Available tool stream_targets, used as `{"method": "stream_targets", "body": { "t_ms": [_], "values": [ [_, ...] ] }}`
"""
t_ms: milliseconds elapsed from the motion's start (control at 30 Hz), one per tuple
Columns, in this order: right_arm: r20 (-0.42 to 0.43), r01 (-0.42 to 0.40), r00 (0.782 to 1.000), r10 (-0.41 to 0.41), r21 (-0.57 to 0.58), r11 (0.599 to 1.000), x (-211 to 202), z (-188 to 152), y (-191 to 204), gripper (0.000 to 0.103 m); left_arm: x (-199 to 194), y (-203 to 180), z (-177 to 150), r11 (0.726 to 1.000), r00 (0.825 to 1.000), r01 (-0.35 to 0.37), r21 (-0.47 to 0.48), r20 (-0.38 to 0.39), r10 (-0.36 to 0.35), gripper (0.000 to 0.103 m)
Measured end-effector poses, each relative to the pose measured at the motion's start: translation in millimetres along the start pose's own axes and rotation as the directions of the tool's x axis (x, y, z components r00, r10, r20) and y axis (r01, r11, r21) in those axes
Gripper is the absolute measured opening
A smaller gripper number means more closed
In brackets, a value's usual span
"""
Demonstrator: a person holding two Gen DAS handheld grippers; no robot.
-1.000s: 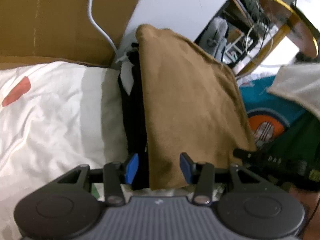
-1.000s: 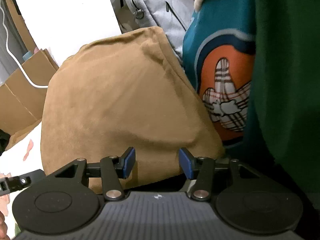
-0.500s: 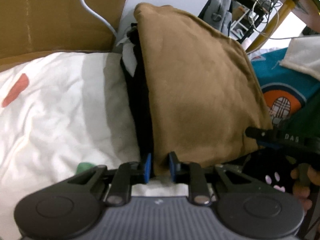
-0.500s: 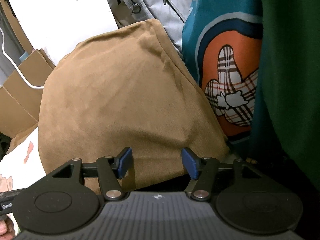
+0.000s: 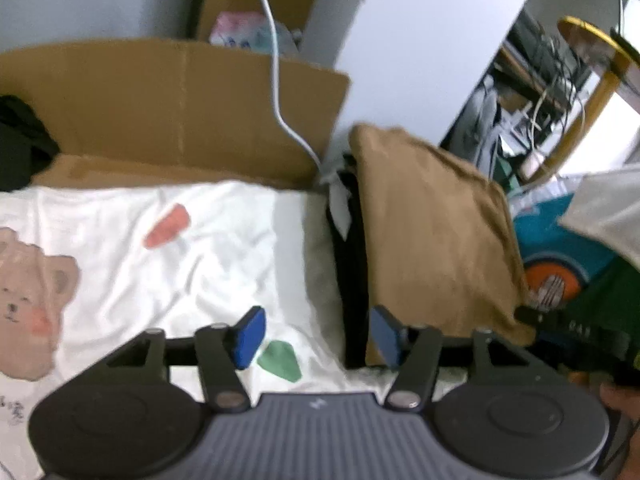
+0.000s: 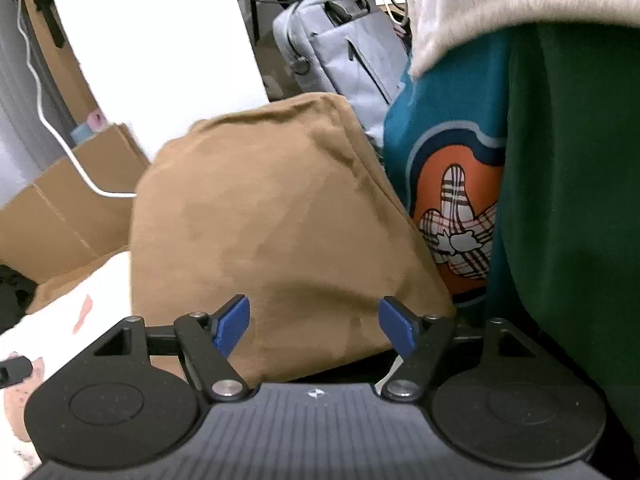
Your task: Fold clothes
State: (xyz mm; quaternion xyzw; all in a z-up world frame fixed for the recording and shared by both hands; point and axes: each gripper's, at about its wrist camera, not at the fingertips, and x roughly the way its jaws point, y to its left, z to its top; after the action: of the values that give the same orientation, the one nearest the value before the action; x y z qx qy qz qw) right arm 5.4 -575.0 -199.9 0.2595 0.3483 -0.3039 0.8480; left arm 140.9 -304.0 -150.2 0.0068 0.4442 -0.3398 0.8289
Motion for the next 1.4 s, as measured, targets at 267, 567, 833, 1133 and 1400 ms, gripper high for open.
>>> {"method": "stream_targets", "body": {
  "t_ms": [267, 567, 833, 1133, 1400],
  "values": [
    [0.038, -0.010, 0.999, 0.012, -0.064, 0.998, -50.2, -0.6, 18.6, 0.094, -57.2, -23.9, -3.0, 0.997, 0.994, -0.056, 0.052, 0.097, 0.051, 0.096],
    [0.068, -0.075, 0.994, 0.083, -0.107, 0.991, -99.9, -0.8, 51.2, 0.098, -106.8, -48.0, -13.1, 0.987, 0.984, -0.118, 0.113, 0.150, 0.100, 0.102],
    [0.104, -0.125, 0.984, 0.145, -0.183, 0.975, -138.4, -15.9, 68.3, 0.099, -138.8, -55.6, -31.3, 0.977, 0.969, -0.182, 0.114, 0.189, 0.158, 0.103],
    [0.134, -0.175, 0.970, 0.202, -0.191, 0.966, -178.1, -24.8, 69.7, 0.103, -172.1, -61.2, -45.8, 0.965, 0.950, -0.244, 0.099, 0.222, 0.218, 0.103],
    [0.205, -0.172, 0.951, 0.232, -0.274, 0.946, -227.8, -26.9, 81.1, 0.103, -205.3, -60.3, -53.5, 0.948, 0.914, -0.317, 0.036, 0.279, 0.295, 0.103]
  ]
}}
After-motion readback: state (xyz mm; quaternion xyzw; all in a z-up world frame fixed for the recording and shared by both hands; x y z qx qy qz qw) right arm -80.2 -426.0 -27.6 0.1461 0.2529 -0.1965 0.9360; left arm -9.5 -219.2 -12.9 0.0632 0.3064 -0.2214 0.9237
